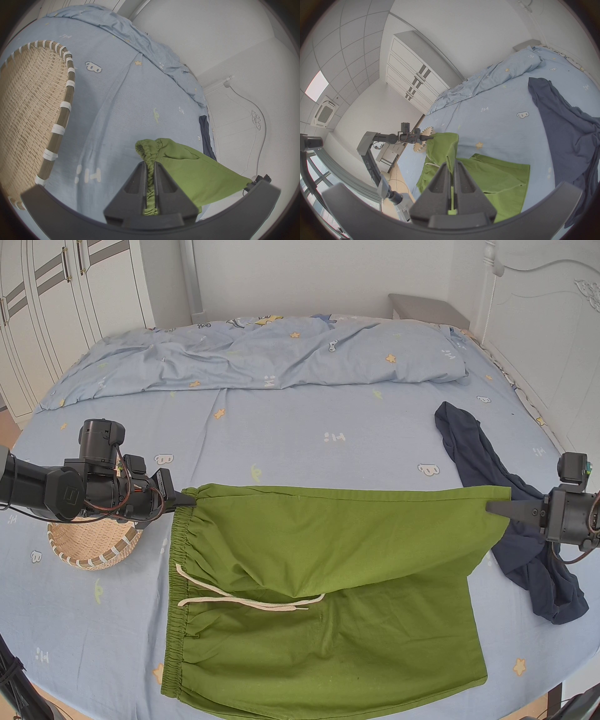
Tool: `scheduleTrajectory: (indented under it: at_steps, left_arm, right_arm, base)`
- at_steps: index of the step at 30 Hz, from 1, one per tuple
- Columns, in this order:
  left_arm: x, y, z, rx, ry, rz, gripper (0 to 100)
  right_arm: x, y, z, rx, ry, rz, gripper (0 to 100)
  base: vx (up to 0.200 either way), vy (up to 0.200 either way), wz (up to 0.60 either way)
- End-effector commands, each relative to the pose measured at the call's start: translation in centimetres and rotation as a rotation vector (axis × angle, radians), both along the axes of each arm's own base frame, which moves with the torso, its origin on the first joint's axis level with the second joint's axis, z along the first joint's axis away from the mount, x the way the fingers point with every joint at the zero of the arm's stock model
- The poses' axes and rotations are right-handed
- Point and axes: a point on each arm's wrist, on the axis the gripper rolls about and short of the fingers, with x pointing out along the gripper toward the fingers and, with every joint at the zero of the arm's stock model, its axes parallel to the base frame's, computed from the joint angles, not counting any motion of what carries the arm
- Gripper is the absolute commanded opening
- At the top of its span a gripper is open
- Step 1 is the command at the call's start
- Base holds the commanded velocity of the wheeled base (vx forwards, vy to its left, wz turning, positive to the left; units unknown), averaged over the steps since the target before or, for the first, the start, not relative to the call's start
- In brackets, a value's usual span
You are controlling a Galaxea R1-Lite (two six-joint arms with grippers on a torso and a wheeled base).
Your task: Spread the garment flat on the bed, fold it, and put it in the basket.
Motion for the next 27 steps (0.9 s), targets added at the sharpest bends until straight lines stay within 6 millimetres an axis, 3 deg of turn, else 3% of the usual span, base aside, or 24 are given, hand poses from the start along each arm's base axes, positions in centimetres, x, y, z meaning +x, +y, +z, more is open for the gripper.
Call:
scheduleTrajectory:
  at_steps: [1,5,8,13,19,27]
  left_arm:
    - [0.2,0.4,-0.3,0.006,-0.001,0.017,0]
    - [0.3,1.0,-0.4,0.003,-0.04,0.034,0]
    - [0.4,1.2,-0.6,-0.006,-0.139,0.042,0]
    - [0.5,1.3,-0.9,-0.01,-0.194,0.045,0]
    - [1.3,1.6,-2.4,-0.014,-0.252,0.055,0]
    - [2.5,2.1,-3.9,-0.012,-0.27,0.07,0]
  right_arm:
    - [4.2,-0.5,-2.0,-0.008,0.059,-0.045,0]
    - [6.5,-0.8,-2.3,-0.015,0.058,-0.064,0]
    - [9.6,-1.1,-2.8,-0.025,0.059,-0.074,0]
    - [11.4,-1.0,-2.6,-0.022,0.034,-0.078,0]
    - [15.6,-0.8,-2.6,-0.02,-0.003,-0.082,0]
    - [19.4,-1.6,-2.4,-0.029,-0.054,-0.108,0]
  base:
    - [0.0,0.0,0.0]
    - [0.0,0.0,0.0]
    - [0.0,0.0,0.0]
    - [0.0,0.0,0.0]
    - [0.0,0.0,0.0]
    - [0.0,0.0,0.0]
